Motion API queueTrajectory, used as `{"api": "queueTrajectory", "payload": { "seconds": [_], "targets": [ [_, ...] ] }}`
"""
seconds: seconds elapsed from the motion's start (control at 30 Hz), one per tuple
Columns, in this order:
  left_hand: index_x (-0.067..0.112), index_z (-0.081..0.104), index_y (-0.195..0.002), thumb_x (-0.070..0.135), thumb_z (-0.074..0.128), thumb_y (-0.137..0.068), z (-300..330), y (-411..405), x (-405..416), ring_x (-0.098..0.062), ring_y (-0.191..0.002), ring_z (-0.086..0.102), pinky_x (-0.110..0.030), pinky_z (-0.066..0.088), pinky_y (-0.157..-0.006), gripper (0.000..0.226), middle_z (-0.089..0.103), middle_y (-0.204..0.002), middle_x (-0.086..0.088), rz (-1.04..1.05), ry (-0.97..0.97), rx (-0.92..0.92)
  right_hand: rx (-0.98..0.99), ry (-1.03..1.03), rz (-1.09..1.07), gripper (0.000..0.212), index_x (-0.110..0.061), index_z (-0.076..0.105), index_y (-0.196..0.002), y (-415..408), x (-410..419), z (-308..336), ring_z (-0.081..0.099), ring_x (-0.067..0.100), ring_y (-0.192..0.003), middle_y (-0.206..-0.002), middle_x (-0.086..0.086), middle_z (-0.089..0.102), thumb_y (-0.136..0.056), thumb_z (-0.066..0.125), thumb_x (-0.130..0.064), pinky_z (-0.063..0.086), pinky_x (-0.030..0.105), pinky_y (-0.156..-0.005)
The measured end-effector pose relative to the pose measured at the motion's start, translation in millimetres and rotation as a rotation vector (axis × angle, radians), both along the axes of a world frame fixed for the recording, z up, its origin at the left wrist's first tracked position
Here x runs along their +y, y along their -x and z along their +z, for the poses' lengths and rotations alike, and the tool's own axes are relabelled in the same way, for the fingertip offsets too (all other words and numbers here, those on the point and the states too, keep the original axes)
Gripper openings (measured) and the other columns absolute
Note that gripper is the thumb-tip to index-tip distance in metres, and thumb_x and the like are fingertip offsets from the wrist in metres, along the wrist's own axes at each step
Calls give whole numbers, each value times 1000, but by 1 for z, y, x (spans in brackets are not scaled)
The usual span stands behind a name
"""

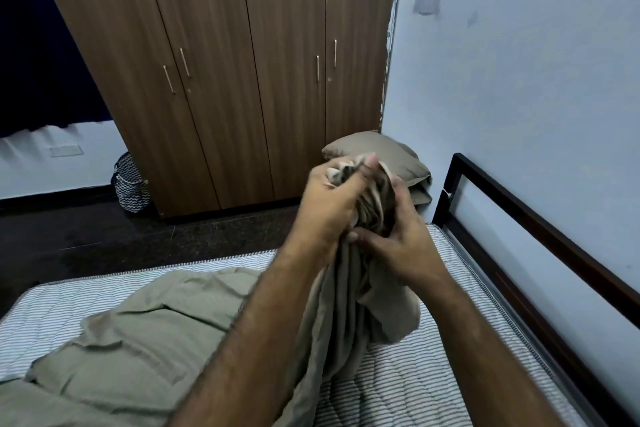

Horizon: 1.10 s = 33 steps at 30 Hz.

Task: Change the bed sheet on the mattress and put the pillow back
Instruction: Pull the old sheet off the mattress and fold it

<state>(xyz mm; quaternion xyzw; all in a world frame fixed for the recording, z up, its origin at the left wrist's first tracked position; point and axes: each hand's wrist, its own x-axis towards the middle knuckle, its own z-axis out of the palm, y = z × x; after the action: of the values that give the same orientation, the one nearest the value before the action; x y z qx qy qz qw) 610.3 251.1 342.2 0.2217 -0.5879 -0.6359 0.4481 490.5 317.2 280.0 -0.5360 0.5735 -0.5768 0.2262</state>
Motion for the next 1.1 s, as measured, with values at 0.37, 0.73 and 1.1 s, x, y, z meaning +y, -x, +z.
{"api": "queueTrajectory", "payload": {
  "seconds": [0.37, 0.73, 1.1],
  "targets": [
    [18, 55, -131, 10, 77, -84, -37, -16, 7, -18, -115, 65, -46, 55, -100, 53, 60, -127, -11, 67, 195, -74, -425, 124, -145, 25, -11, 73, -108, -15, -8, 8, 73, 31, -100, -100, 13, 77, -84, 67, -17, 56, 57, -94],
    [11, 55, -93, 22, 51, -104, -46, -33, 11, -10, -65, 49, -33, 43, -58, 16, 53, -74, 7, 687, 515, -162, -603, 169, -38, 29, -11, 72, -111, -27, -18, 25, 71, 29, -107, -109, 14, 76, -86, 73, -25, 56, 44, -97],
    [-7, 65, -114, 11, 54, -104, -24, -51, 4, -33, -105, 65, -43, 53, -95, 23, 68, -116, -31, -81, -66, 26, -291, 45, 223, 31, -13, 71, -106, -29, -1, 29, 73, 15, -98, -99, 3, 78, -76, 77, -19, 57, 25, -82]
  ]
}}
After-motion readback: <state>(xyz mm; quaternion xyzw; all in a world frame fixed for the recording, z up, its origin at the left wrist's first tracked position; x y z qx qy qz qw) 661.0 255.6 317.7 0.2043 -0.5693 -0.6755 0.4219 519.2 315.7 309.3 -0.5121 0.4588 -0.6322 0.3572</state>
